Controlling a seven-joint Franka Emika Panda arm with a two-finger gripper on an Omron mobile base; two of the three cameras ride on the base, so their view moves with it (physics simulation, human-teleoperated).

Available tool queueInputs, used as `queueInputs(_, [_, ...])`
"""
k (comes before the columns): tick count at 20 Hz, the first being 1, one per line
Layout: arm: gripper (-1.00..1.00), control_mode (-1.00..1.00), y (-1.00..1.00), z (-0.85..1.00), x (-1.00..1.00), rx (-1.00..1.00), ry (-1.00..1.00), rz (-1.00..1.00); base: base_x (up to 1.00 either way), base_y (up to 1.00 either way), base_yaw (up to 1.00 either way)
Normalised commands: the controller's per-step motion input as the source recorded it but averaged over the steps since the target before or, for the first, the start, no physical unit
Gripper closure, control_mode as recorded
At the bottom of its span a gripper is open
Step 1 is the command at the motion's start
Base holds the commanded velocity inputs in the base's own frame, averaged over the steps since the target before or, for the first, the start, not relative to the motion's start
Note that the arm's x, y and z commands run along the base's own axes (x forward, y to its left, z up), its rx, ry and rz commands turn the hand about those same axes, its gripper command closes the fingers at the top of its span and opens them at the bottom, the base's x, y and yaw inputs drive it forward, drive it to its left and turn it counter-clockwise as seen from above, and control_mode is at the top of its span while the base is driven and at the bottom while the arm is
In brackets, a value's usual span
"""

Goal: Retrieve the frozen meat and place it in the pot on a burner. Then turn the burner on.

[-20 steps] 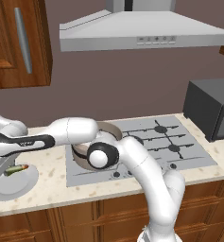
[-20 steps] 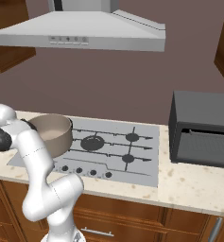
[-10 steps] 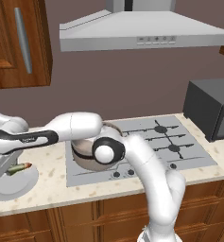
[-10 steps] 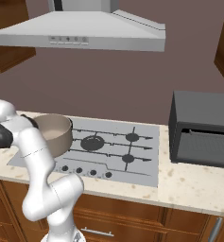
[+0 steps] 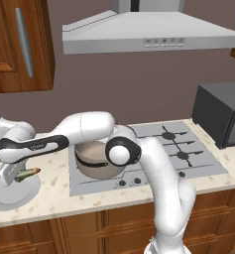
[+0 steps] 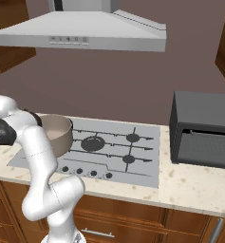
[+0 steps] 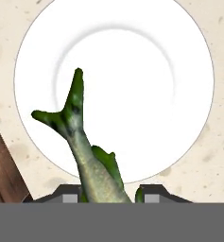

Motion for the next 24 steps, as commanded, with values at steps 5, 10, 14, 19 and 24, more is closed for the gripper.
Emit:
queueInputs(5, [1.0, -1.0, -0.24, 0.14, -0.04, 0.05, -0.13, 0.0, 0.0, 0.0, 0.0])
queueInputs(10, [1.0, -1.0, -0.26, 0.28, -0.14, 0.06, -0.02, 0.0, 0.0, 0.0, 0.0])
queueInputs(14, [1.0, -1.0, -0.22, 0.23, -0.2, 0.03, 0.0, 0.0, 0.0, 0.0, 0.0])
queueInputs(19, [1.0, -1.0, -0.25, 0.18, -0.2, 0.01, -0.02, 0.0, 0.0, 0.0, 0.0])
queueInputs(24, [1.0, -1.0, -0.31, 0.26, -0.08, 0.02, 0.0, 0.0, 0.0, 0.0, 0.0])
